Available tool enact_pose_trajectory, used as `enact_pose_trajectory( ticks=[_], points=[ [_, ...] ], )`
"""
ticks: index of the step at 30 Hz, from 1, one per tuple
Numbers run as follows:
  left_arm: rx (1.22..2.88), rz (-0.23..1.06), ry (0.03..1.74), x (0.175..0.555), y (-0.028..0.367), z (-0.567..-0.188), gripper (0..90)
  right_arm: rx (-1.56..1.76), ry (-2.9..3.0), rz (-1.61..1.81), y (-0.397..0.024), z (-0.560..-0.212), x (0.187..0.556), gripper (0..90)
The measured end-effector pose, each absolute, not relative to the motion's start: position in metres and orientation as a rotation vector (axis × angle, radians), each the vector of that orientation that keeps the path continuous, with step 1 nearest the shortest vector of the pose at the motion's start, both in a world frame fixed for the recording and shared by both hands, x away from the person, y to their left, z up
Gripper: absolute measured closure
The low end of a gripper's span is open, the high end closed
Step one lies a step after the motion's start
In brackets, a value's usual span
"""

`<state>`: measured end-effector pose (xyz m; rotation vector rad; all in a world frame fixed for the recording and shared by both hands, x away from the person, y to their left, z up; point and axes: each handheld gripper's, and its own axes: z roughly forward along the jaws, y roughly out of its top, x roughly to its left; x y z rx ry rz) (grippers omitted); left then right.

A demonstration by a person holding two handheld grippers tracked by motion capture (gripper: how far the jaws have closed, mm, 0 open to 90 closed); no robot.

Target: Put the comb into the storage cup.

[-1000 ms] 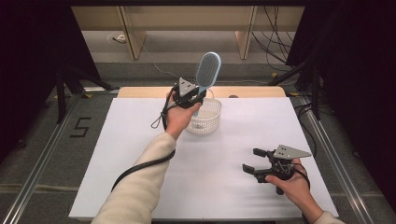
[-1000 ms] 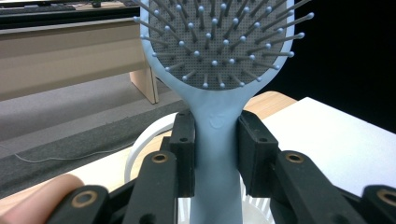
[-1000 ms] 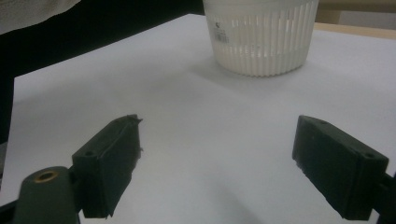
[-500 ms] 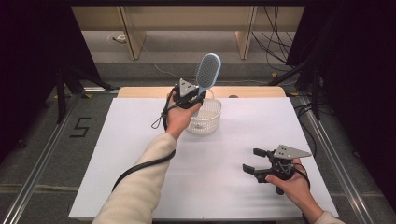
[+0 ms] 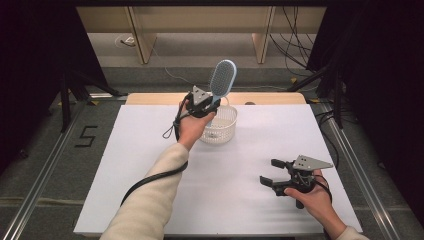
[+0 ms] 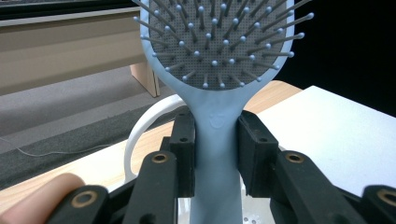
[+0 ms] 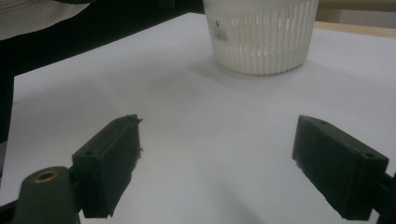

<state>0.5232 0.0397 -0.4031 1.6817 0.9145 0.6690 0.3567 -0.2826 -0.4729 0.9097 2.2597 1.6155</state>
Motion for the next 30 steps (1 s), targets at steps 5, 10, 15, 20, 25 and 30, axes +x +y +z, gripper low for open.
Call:
enact_pose_trajectory(
  ticks=[5, 10, 15, 20, 25, 30],
  points=[
    [1.686, 0.662, 0.914, 0.5233, 0.039, -0.4044, 69.4, 0.912, 2.259, 1.616, -0.2825, -0.4729, 0.3568, 16.2],
    [1.691, 0.665, 0.913, 0.5231, 0.0385, -0.4066, 69.4, 0.912, 2.262, 1.615, -0.2826, -0.4729, 0.3566, 16.2],
    [1.696, 0.667, 0.916, 0.5235, 0.038, -0.4079, 69.4, 0.911, 2.262, 1.614, -0.2825, -0.4729, 0.3567, 16.2],
    [1.696, 0.668, 0.915, 0.5239, 0.0374, -0.4078, 69.4, 0.909, 2.262, 1.614, -0.2825, -0.473, 0.3568, 16.2],
    [1.703, 0.673, 0.915, 0.5238, 0.0383, -0.4085, 69.4, 0.91, 2.262, 1.614, -0.2825, -0.473, 0.3567, 16.2],
    [1.706, 0.673, 0.918, 0.5237, 0.0392, -0.41, 69.4, 0.909, 2.263, 1.613, -0.2823, -0.473, 0.3566, 16.2]
  ],
)
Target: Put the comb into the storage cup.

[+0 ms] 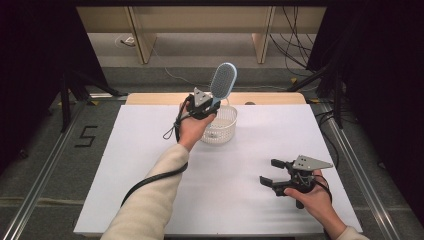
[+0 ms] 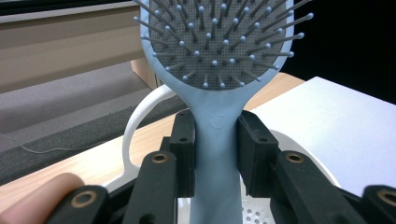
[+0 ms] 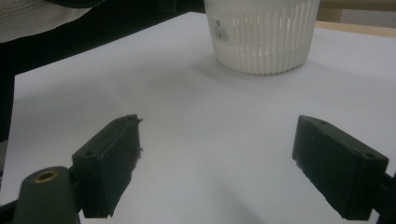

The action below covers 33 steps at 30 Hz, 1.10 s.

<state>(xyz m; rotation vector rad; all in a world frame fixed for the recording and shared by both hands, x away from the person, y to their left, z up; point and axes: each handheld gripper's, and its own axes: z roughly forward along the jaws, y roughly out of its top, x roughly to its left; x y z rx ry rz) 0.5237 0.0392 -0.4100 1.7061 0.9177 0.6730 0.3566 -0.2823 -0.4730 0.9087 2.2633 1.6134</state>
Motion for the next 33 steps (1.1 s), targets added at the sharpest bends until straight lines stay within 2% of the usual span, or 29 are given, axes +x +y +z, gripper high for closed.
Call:
enact_pose_trajectory(
  ticks=[33],
  points=[
    [1.742, 0.668, 0.91, 0.5259, 0.038, -0.418, 69.2, 0.912, 2.268, 1.612, -0.2821, -0.4734, 0.3567, 16.2]
  ],
)
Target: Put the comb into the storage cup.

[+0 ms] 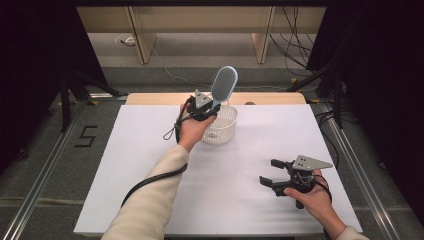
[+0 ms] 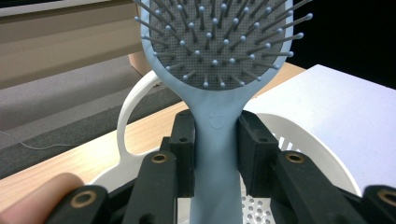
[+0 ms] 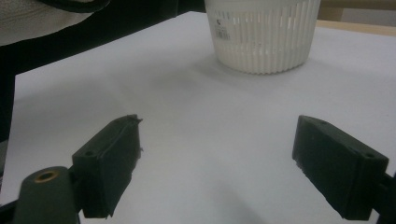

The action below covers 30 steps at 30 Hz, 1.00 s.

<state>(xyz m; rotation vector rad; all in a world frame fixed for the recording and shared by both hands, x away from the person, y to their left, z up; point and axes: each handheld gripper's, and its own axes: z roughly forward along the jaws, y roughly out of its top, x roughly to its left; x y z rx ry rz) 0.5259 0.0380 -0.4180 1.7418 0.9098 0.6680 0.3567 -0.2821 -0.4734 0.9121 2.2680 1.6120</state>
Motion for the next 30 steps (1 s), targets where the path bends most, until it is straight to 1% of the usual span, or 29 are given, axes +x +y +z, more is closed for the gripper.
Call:
enact_pose_trajectory(
  ticks=[30],
  points=[
    [1.782, 0.665, 0.901, 0.5271, 0.0389, -0.4235, 69.2, 0.914, 2.27, 1.613, -0.2819, -0.4735, 0.3567, 16.2]
  ],
)
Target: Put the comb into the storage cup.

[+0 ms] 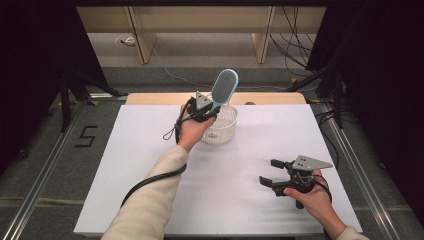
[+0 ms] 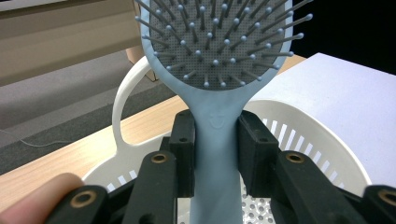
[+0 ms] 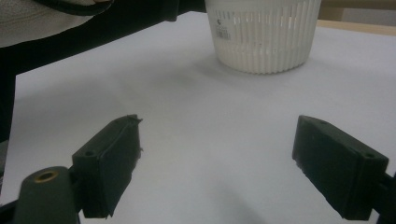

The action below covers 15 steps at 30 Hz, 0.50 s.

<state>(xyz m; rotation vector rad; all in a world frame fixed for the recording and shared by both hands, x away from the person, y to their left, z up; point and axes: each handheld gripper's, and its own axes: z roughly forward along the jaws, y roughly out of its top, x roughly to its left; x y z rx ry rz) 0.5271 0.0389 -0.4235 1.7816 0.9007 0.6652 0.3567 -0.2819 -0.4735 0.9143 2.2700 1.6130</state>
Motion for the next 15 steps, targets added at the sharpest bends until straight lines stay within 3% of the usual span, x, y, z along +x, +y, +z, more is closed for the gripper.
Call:
enact_pose_trajectory(
  ticks=[15],
  points=[
    [1.808, 0.658, 0.909, 0.5283, 0.0379, -0.4242, 68.9, 0.915, 2.269, 1.613, -0.2819, -0.4734, 0.3566, 16.2]
  ],
)
